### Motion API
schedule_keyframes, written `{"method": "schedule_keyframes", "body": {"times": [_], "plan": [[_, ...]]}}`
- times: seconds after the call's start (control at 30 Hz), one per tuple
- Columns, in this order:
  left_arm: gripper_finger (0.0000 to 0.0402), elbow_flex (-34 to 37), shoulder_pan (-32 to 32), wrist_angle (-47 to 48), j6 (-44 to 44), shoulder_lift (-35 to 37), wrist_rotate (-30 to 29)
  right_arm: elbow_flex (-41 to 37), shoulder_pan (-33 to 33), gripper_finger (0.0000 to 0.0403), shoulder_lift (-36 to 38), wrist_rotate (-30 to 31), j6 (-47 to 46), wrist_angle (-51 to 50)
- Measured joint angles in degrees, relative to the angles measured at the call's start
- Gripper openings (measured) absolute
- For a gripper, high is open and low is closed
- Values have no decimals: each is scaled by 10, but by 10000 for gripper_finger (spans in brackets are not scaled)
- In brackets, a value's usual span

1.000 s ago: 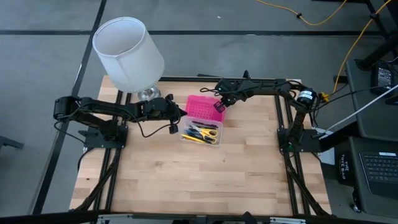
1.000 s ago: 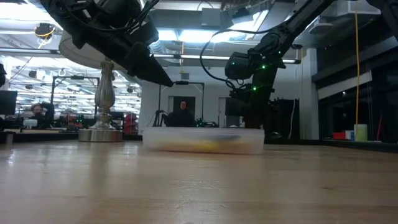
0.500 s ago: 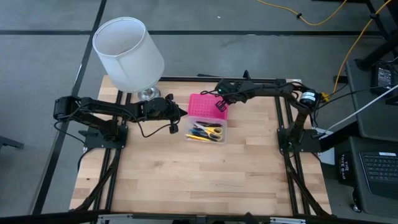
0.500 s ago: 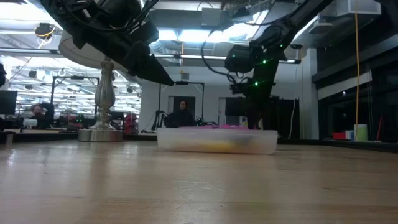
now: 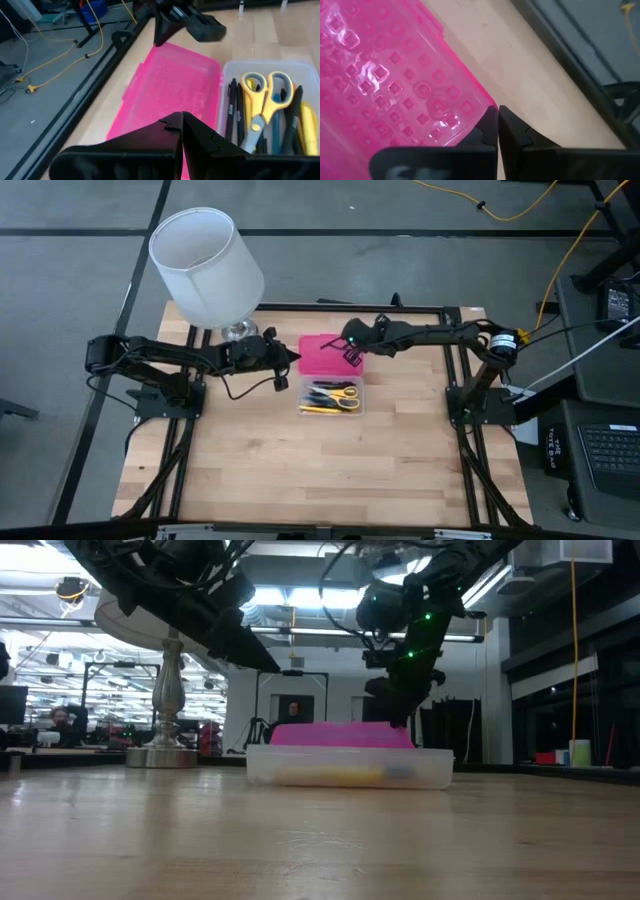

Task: Pick & place school supplies into a supply box
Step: Close the transparent supply box

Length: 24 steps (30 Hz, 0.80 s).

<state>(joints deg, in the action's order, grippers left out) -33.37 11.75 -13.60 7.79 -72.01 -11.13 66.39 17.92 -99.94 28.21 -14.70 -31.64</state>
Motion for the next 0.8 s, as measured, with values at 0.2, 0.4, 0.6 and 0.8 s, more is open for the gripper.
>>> {"method": "schedule_keyframes", "body": {"times": [0.2, 0.4, 0.6, 0.8], "plan": [[1, 0, 0, 1, 0, 34, 7, 0, -46, 2, 0, 86, 0, 1], [3, 0, 0, 1, 0, 78, 7, 0, -88, 2, 0, 146, -2, 1], [1, 0, 21, 17, -13, 87, 8, 0, -124, 2, 11, 192, -13, 3], [3, 0, 62, 27, -47, 72, 7, 0, -153, 2, 41, 203, -16, 9]]}}
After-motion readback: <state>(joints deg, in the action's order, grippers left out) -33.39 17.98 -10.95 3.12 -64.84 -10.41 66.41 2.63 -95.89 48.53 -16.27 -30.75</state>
